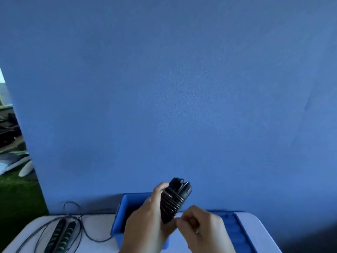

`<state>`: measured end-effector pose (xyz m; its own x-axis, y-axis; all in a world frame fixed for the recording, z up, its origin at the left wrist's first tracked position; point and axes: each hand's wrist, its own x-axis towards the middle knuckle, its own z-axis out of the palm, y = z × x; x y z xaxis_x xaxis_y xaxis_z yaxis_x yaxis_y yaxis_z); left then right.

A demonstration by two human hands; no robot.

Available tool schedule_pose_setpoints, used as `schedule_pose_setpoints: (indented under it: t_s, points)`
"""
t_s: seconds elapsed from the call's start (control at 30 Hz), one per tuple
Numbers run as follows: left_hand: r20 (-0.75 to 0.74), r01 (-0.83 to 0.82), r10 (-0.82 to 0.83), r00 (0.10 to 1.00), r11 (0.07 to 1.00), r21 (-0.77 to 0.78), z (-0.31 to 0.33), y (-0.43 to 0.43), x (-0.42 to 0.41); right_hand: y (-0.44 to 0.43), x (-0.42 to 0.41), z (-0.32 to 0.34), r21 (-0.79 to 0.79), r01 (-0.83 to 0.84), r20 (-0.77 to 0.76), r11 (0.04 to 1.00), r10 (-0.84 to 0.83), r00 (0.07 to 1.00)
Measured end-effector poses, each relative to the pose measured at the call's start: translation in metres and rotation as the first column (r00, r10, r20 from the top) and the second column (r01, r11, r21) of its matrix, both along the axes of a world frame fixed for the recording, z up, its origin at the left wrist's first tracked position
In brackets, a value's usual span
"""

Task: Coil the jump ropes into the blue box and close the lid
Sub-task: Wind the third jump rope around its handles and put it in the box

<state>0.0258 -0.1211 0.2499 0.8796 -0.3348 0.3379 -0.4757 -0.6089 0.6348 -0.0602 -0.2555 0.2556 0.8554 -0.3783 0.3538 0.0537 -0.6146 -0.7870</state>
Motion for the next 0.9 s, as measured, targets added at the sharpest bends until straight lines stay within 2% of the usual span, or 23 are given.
schedule_pose_setpoints:
  t_s: [0.1,0.2,0.27,0.37,0.43,0.53,0.67,0.8,0.9]
  points:
    - [0.049,0.019,-0.017,0.999,0.998,-0.053,-0.012,0.001,0.003,0.000,0.011,-0.009,0.207,0.047,-0.106,0.977,-0.025,0.994]
    - [0.032,0.047,-0.044,0.999,0.995,-0.084,-0.020,0.002,0.009,0.006,0.025,-0.010,0.340,0.035,-0.131,0.940,0.010,0.991]
    - [0.055,0.064,-0.058,0.997,0.990,-0.129,-0.026,0.001,0.016,0.010,0.037,-0.014,0.483,0.025,-0.122,0.875,0.039,0.992]
    - [-0.006,0.088,-0.090,0.996,0.981,-0.171,-0.031,0.006,0.026,0.018,0.054,-0.024,0.671,0.026,-0.072,0.741,0.030,0.997]
    - [-0.031,0.112,-0.117,0.993,0.985,-0.131,-0.037,0.012,0.034,0.023,0.062,-0.027,0.744,0.017,-0.045,0.668,0.025,0.999]
    - [-0.039,0.175,-0.178,0.983,0.982,-0.074,-0.042,0.026,0.045,0.029,0.072,-0.031,0.803,0.002,-0.026,0.596,0.033,0.999]
    - [-0.085,0.241,-0.244,0.966,0.969,-0.048,-0.049,0.057,0.066,0.031,0.084,-0.041,0.830,0.007,-0.033,0.558,0.037,0.999]
    - [-0.144,0.202,-0.202,0.969,0.979,-0.017,-0.071,0.091,0.106,0.026,0.099,-0.055,0.834,0.029,-0.074,0.552,0.059,0.996]
    - [-0.110,0.157,-0.146,0.983,0.983,0.097,-0.097,0.102,0.143,0.020,0.110,-0.065,0.839,0.037,-0.094,0.543,0.076,0.993]
